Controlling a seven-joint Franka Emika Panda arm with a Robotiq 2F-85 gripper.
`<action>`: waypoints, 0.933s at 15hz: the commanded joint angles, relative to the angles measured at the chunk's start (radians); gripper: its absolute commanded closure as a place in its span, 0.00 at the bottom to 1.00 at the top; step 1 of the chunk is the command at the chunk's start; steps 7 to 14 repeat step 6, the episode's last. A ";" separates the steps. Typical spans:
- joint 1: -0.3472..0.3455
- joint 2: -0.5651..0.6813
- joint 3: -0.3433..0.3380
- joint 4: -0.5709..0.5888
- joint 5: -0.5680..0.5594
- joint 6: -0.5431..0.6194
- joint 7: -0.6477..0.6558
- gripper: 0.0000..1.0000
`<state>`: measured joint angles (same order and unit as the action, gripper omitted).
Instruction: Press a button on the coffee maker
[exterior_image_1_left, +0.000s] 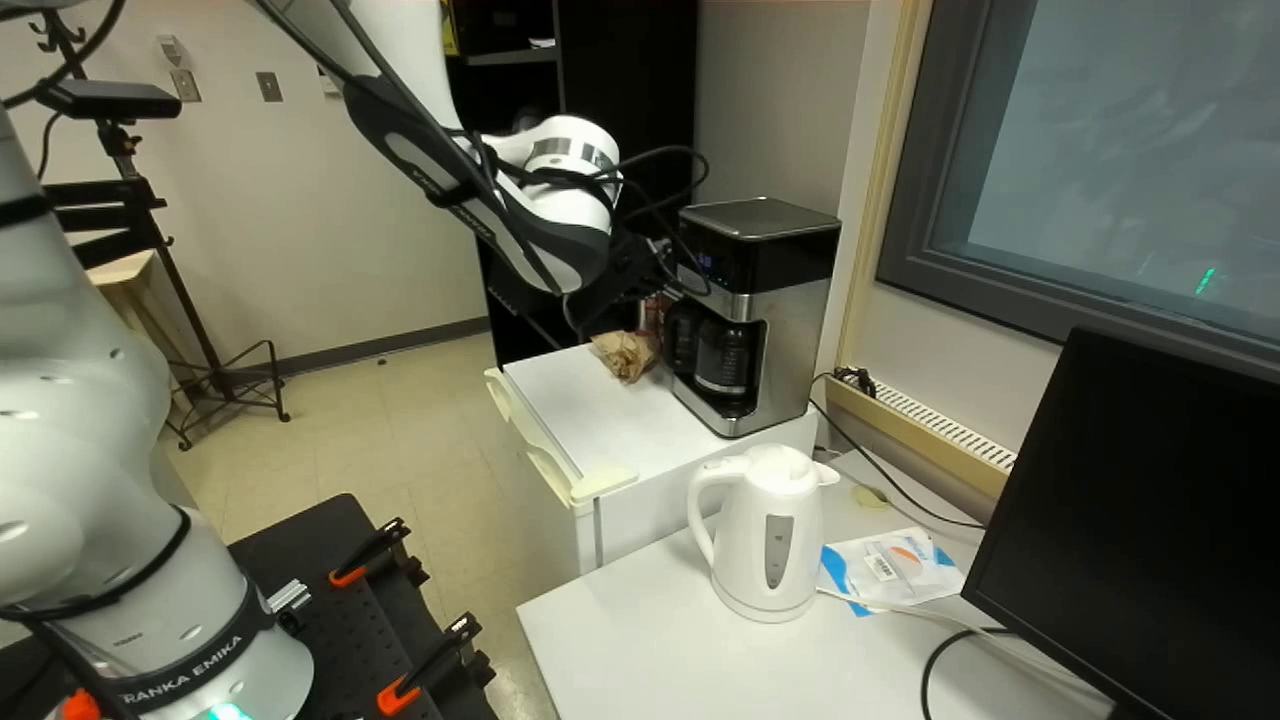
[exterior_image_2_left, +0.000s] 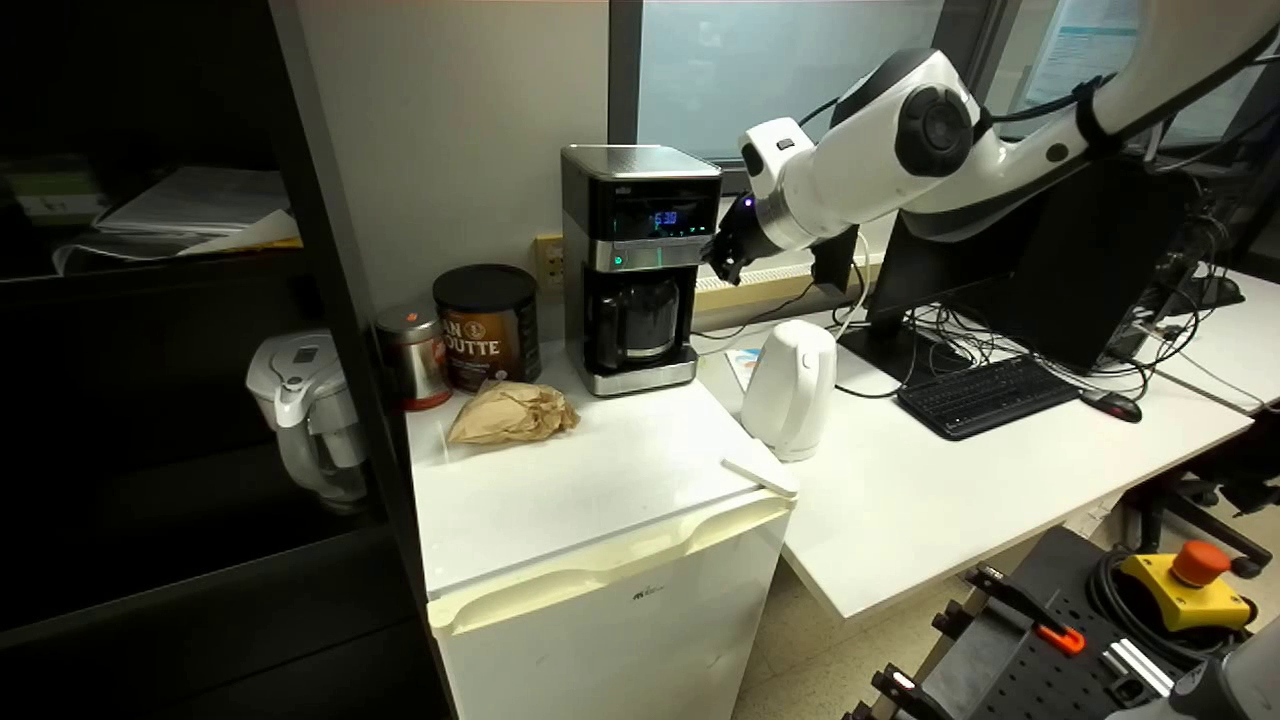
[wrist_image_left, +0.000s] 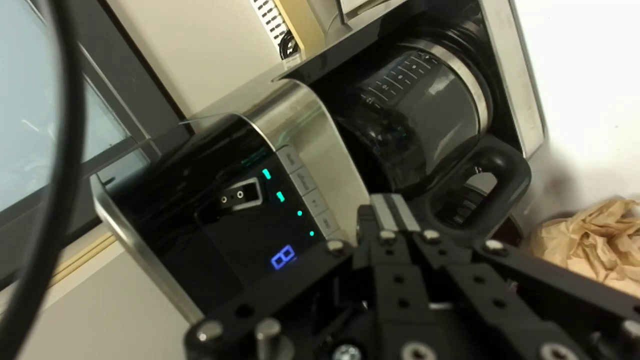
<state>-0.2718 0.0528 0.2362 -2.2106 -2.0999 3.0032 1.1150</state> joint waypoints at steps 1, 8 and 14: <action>0.001 -0.110 0.006 -0.102 -0.048 0.022 0.074 1.00; 0.017 -0.221 0.006 -0.203 -0.105 0.045 0.164 1.00; 0.017 -0.221 0.006 -0.203 -0.105 0.045 0.164 1.00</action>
